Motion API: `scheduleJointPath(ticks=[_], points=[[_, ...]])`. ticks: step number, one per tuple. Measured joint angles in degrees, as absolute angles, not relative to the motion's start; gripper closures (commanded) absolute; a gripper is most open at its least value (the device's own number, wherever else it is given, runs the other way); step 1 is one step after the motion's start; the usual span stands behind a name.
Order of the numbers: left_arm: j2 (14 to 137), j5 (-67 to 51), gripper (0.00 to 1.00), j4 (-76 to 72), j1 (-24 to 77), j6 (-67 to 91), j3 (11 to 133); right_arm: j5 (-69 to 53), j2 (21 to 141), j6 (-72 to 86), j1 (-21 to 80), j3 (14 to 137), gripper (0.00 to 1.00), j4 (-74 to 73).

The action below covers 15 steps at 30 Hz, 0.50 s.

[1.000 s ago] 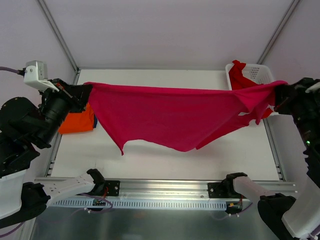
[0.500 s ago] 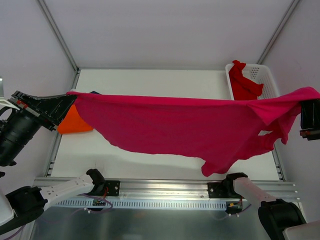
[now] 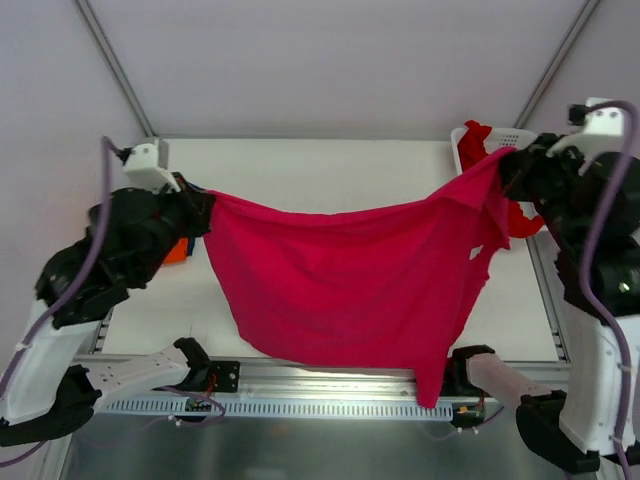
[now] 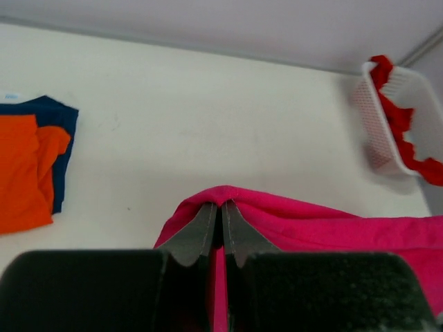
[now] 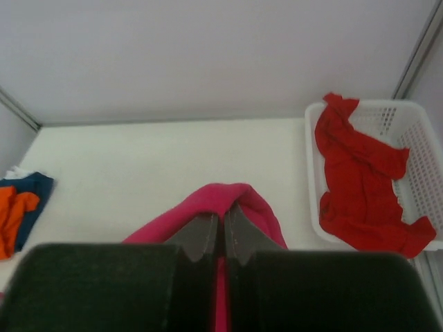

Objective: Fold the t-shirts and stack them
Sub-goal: Flatten out the tshirt

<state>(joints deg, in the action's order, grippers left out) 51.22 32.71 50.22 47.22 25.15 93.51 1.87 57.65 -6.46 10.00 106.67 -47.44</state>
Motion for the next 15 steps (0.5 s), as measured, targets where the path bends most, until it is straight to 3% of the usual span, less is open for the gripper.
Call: scheduleJointPath(ticks=[3, 7, 11, 15], points=[[53.87, 34.0, 1.0, 47.31, 42.94, 26.0, 86.04, 2.52, 60.82, -6.22, 9.8, 98.28, 1.0, -42.81], [61.84, 26.74, 1.0, 37.78, 26.26, 26.68, 74.43, 2.7, 70.7, -5.43, 8.64, 89.69, 0.99, -36.16], [81.32, 23.66, 1.0, 28.01, 17.34, 26.59, 70.48, 3.25, 87.13, -5.15, 7.64, 88.49, 1.0, -31.57], [102.35, 20.99, 1.0, 22.83, 14.41, 26.13, 77.1, 3.66, 101.73, -5.13, 7.2, 94.56, 1.0, -30.24]])
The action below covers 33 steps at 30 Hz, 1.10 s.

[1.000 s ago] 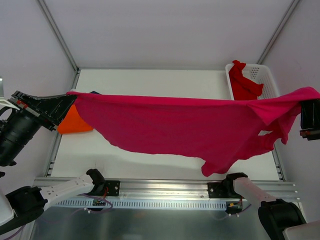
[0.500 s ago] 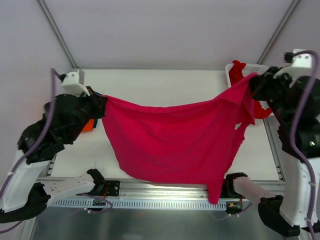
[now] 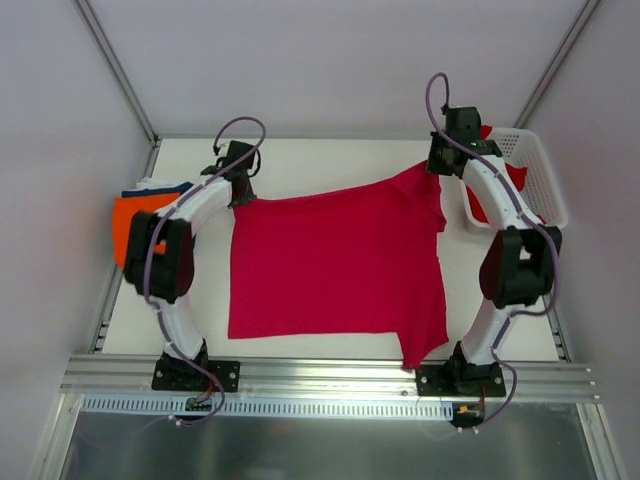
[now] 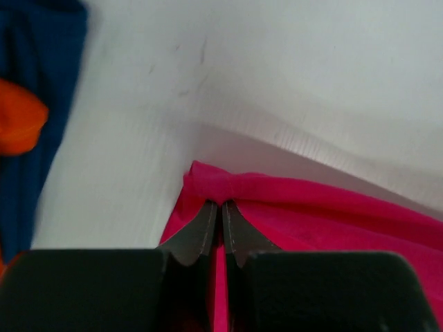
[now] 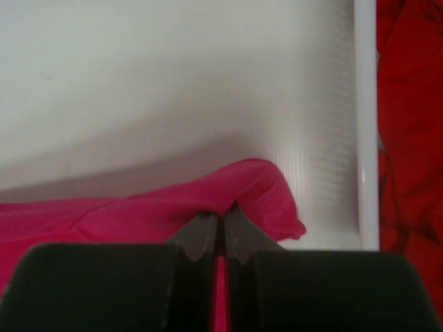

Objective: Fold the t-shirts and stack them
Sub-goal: Flatten out the tshirt

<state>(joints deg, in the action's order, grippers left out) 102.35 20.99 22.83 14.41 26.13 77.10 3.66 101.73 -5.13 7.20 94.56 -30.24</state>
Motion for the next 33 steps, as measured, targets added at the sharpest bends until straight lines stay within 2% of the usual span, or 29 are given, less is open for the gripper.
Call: scheduleJointPath(ticks=[3, 4, 5, 6, 7, 8, 9, 10, 14, 20, 22, 23, 24, 25, 26, 27, 33], points=[[114.39, 20.73, 1.0, 20.51, 13.8, 25.23, 86.85, 4.51, 111.83, -4.84, 7.09, 100.53, 0.99, -28.16], [117.69, 20.88, 1.0, 19.77, 13.78, 24.64, 90.59, 5.19, 114.32, -4.71, 7.07, 102.15, 0.78, -27.22], [120.53, 21.23, 0.89, 19.42, 13.78, 24.08, 94.37, 5.78, 116.36, -4.21, 7.05, 103.5, 0.46, -26.41], [122.87, 21.71, 0.82, 19.05, 13.78, 23.16, 98.1, 6.44, 117.95, -3.88, 7.03, 104.64, 0.12, -25.78], [124.73, 22.2, 0.72, 18.57, 13.78, 22.57, 101.51, 7.16, 119.07, -3.92, 6.98, 105.58, 0.01, -24.95], [125.97, 23.07, 0.38, 17.72, 13.8, 21.8, 104.22, 7.9, 119.85, -4.29, 6.96, 106.32, 0.01, -23.83], [126.61, 24.16, 0.17, 16.69, 13.82, 20.62, 106.69, 8.75, 120.27, -4.6, 6.94, 106.67, 0.01, -22.04], [126.76, 25.06, 0.03, 15.97, 13.85, 19.84, 107.85, 9.28, 120.33, -4.95, 6.94, 106.76, 0.0, -20.86], [125.86, 28.95, 0.01, 11.18, 14.35, 15.94, 111.66, 11.25, 119.74, -6.57, 6.94, 106.69, 0.0, -15.07], [120.53, 30.61, 0.01, 8.97, 15.86, 12.75, 110.52, 11.2, 112.55, -7.16, 6.94, 100.18, 0.01, -12.03], [116.88, 30.57, 0.08, 7.73, 16.97, 12.84, 106.3, 10.94, 109.32, -7.11, 6.94, 97.36, 0.03, -12.05], [114.96, 30.55, 0.2, 7.6, 17.61, 13.15, 103.61, 10.63, 107.92, -7.09, 6.94, 95.94, 0.07, -12.21], [113.21, 30.55, 0.59, 7.6, 18.26, 13.61, 100.97, 10.22, 106.94, -6.98, 6.94, 94.87, 0.29, -12.43], [111.24, 30.17, 0.84, 6.46, 19.05, 14.85, 97.34, 9.65, 105.69, -7.2, 7.05, 93.38, 0.48, -12.36], [109.36, 29.69, 1.0, 6.55, 19.94, 15.94, 93.69, 9.1, 104.55, -7.05, 7.11, 91.57, 0.77, -12.47], [107.77, 29.08, 1.0, 6.55, 20.82, 17.23, 90.04, 8.67, 103.31, -6.55, 7.27, 89.47, 0.99, -12.91], [103.0, 25.34, 1.0, 7.99, 26.2, 23.49, 72.86, 5.69, 99.83, -3.75, 8.21, 81.28, 0.99, -18.72]])
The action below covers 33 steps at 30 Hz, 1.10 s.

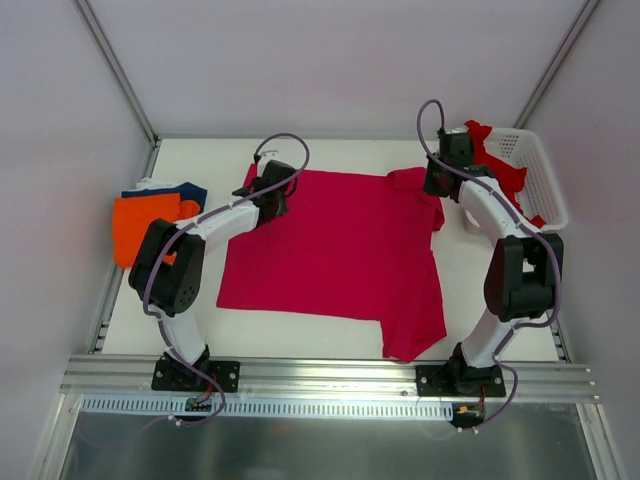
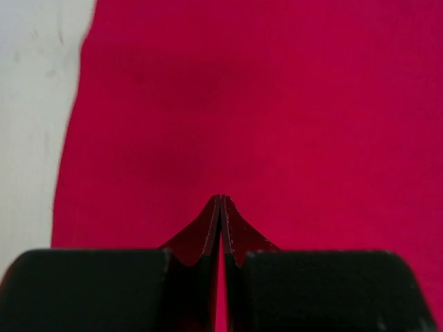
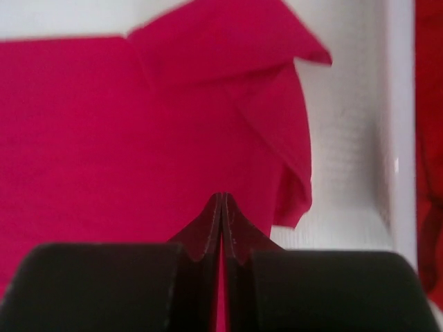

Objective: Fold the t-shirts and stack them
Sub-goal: Flatten out the tshirt

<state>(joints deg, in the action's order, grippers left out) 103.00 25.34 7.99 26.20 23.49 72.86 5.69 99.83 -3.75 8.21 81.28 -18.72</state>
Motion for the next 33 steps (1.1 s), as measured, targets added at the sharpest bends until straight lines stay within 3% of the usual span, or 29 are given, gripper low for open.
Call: scheduleJointPath(ticks=[11, 21, 33], points=[[104.77, 21.69, 1.0, 9.74, 28.21, 27.53, 68.27, 6.74, 98.0, -1.85, 9.15, 75.94, 1.0, -30.41], [109.38, 18.35, 1.0, 8.78, 22.13, 30.61, 68.03, 10.46, 101.08, -1.89, 9.15, 76.29, 1.0, -34.46], [107.35, 18.09, 1.0, 7.77, 19.42, 31.03, 65.21, 11.51, 108.73, -2.13, 9.13, 84.42, 1.0, -36.95]])
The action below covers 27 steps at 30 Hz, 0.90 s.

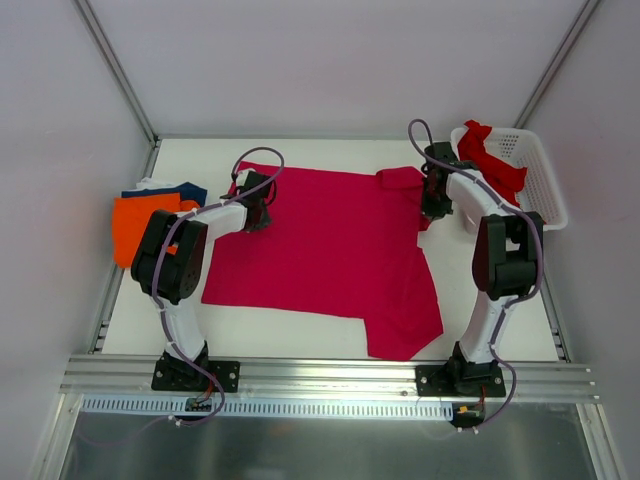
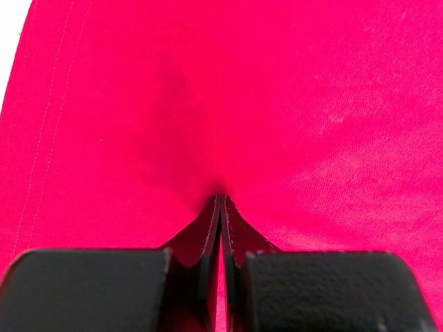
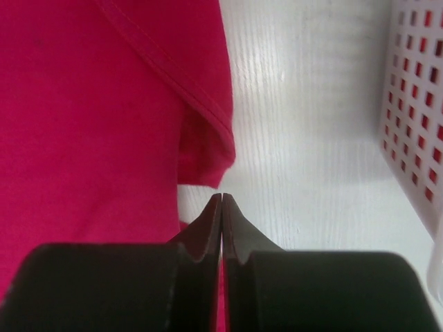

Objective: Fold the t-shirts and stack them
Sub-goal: Flatten out the tshirt

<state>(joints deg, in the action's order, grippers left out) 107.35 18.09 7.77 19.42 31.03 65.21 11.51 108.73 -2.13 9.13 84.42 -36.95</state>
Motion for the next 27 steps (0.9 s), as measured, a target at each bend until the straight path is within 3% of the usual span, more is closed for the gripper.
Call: scheduleJointPath(ticks=[14, 27], points=[[107.33, 17.96, 1.0, 7.75, 19.42, 31.03, 65.19, 10.61, 121.56, -2.83, 9.13, 94.87, 1.0, -41.12], [106.37, 16.49, 1.0, 7.94, 18.55, 31.07, 64.18, 20.03, 130.23, -5.28, 6.96, 107.68, 0.99, -49.19]])
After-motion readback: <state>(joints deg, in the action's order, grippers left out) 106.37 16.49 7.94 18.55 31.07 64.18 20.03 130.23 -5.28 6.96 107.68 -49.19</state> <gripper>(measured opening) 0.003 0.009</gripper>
